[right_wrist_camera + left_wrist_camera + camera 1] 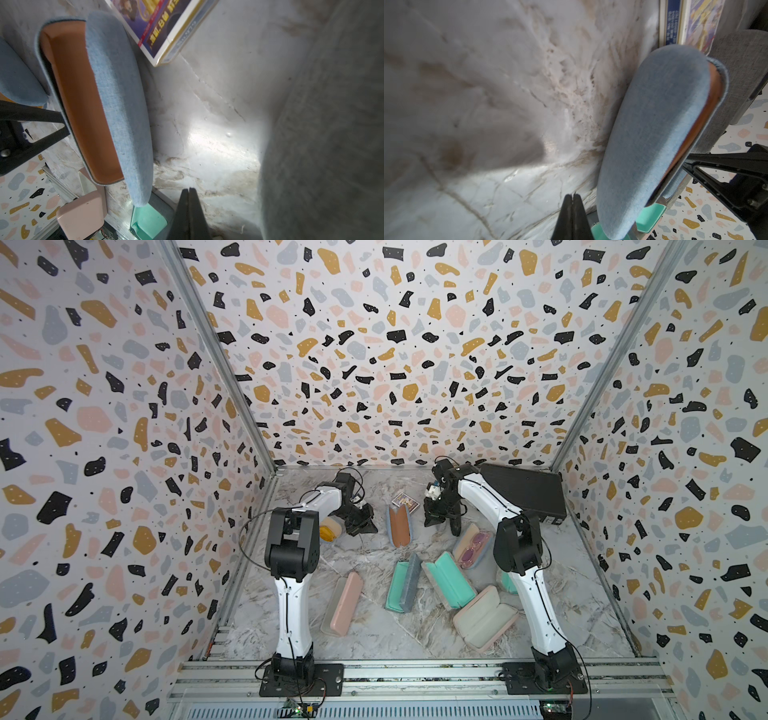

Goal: Close the glasses case
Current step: Close the glasses case at the center of the board.

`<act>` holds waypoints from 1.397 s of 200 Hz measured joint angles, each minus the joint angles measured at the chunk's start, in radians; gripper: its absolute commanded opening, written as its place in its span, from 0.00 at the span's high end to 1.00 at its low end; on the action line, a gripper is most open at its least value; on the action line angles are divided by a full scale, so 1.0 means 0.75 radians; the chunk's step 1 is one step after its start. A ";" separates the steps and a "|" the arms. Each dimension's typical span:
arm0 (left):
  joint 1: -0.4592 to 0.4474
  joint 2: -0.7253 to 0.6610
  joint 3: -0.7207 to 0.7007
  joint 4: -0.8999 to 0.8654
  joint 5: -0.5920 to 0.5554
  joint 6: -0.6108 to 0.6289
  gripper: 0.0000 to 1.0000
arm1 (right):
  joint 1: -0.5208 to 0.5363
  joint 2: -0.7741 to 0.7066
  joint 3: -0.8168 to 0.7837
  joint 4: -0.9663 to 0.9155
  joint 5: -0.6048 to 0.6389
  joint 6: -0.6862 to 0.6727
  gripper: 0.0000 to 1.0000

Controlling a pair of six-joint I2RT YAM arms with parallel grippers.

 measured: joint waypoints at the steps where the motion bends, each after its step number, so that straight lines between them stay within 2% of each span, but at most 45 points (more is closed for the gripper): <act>1: -0.001 0.002 0.002 -0.001 -0.001 0.001 1.00 | 0.001 0.002 0.002 -0.001 0.000 0.000 1.00; 72: -0.080 0.113 0.126 -0.038 -0.024 0.009 1.00 | 0.026 0.116 0.086 -0.017 -0.040 -0.028 0.99; 127: -0.093 0.178 0.257 -0.108 -0.042 0.044 1.00 | 0.036 0.192 0.226 -0.050 -0.083 -0.071 0.97; 206: -0.117 0.242 0.368 -0.195 -0.067 0.088 1.00 | 0.060 0.227 0.285 -0.065 -0.151 -0.123 0.96; 279: -0.132 0.253 0.394 -0.253 -0.099 0.140 1.00 | 0.074 0.232 0.288 -0.072 -0.173 -0.170 0.96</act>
